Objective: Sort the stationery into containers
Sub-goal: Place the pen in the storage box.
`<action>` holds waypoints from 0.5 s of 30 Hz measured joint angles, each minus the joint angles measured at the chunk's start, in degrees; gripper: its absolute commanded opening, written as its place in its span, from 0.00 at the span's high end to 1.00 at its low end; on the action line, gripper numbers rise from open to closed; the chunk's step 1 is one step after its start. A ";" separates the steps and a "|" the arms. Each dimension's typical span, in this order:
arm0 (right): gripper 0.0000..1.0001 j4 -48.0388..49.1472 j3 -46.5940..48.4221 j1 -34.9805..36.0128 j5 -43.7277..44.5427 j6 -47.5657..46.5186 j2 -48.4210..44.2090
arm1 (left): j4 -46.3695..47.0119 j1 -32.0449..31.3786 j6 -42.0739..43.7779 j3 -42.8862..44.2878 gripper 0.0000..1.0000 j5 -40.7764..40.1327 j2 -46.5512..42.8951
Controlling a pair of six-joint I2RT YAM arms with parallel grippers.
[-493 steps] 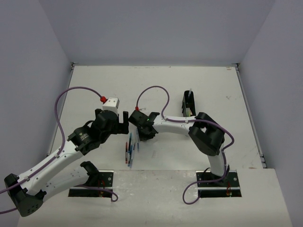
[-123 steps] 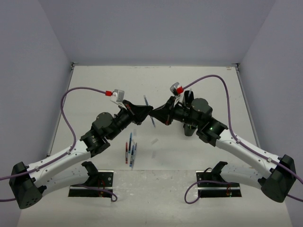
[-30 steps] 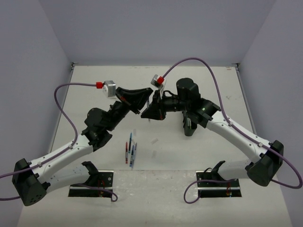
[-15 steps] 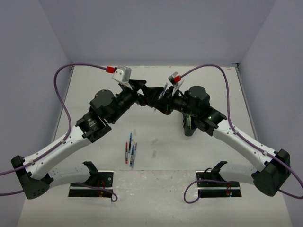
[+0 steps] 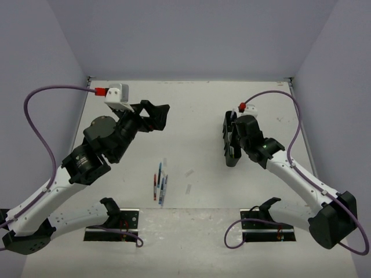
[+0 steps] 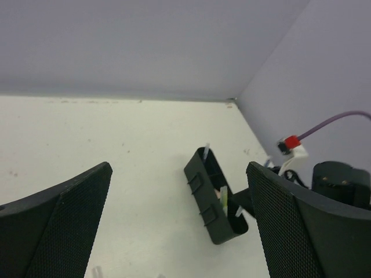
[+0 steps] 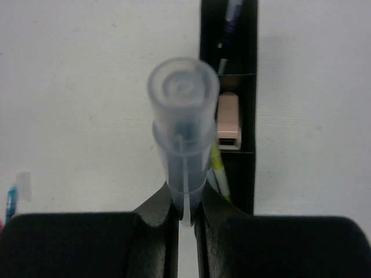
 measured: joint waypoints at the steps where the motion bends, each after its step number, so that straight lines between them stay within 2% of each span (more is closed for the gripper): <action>1: 1.00 -1.04 -0.09 -0.24 1.39 0.31 0.19 | -1.16 0.00 -0.02 -1.25 0.00 -0.03 -0.22; 11: 1.00 -4.94 -0.65 -0.46 6.55 2.55 2.41 | -7.93 0.00 -0.05 -11.90 0.00 1.49 0.44; 15: 0.93 -4.67 -1.58 -0.46 6.26 2.92 2.98 | -8.25 0.00 -0.05 -13.38 0.00 1.68 -0.14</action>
